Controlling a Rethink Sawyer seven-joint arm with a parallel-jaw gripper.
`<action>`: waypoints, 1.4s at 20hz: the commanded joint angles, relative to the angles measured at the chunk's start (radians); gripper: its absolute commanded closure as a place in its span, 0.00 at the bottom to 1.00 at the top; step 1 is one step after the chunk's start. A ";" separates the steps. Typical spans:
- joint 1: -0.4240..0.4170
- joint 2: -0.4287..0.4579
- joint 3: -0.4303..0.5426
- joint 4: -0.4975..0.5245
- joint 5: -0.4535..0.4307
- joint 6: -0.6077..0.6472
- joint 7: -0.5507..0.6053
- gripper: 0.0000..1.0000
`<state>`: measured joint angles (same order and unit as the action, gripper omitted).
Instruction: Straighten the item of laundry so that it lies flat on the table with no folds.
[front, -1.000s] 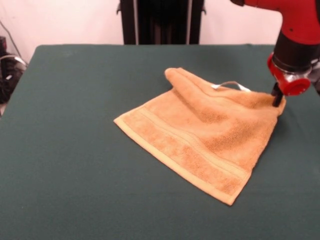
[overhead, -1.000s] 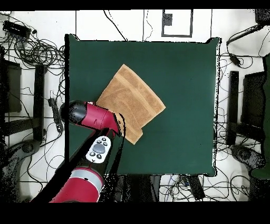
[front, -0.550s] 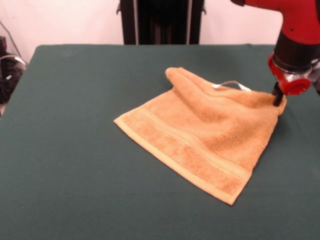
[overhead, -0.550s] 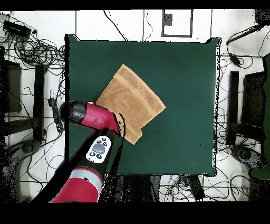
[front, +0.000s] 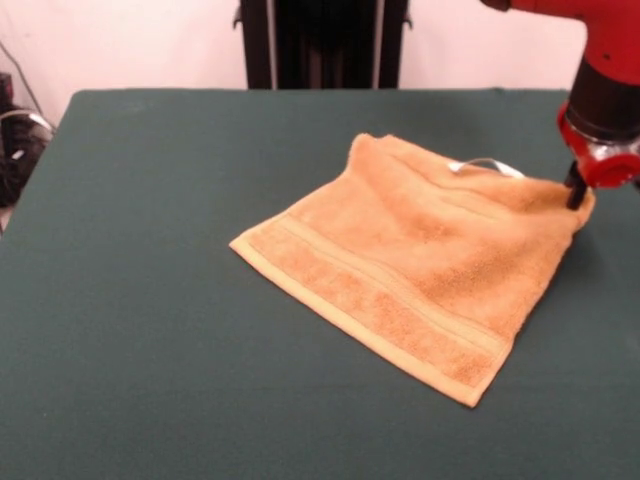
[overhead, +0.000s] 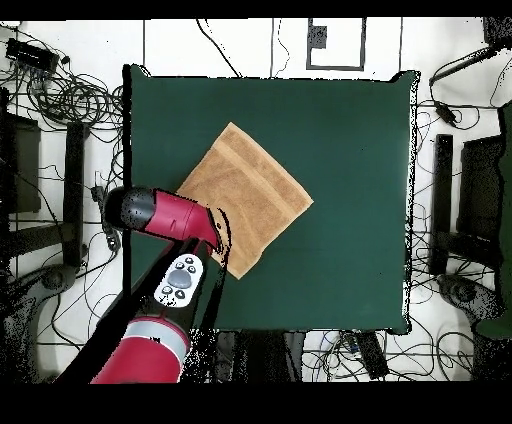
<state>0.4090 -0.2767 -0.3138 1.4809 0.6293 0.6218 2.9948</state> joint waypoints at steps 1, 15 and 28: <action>0.044 0.080 0.032 -0.046 0.065 0.128 0.387 1.00; 0.031 0.067 0.016 -0.005 0.017 0.104 0.331 0.00; -0.006 -0.003 0.004 -0.002 -0.003 0.182 0.301 0.00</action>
<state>0.4142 -0.2902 -0.3147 1.4583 0.6189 0.6611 3.0465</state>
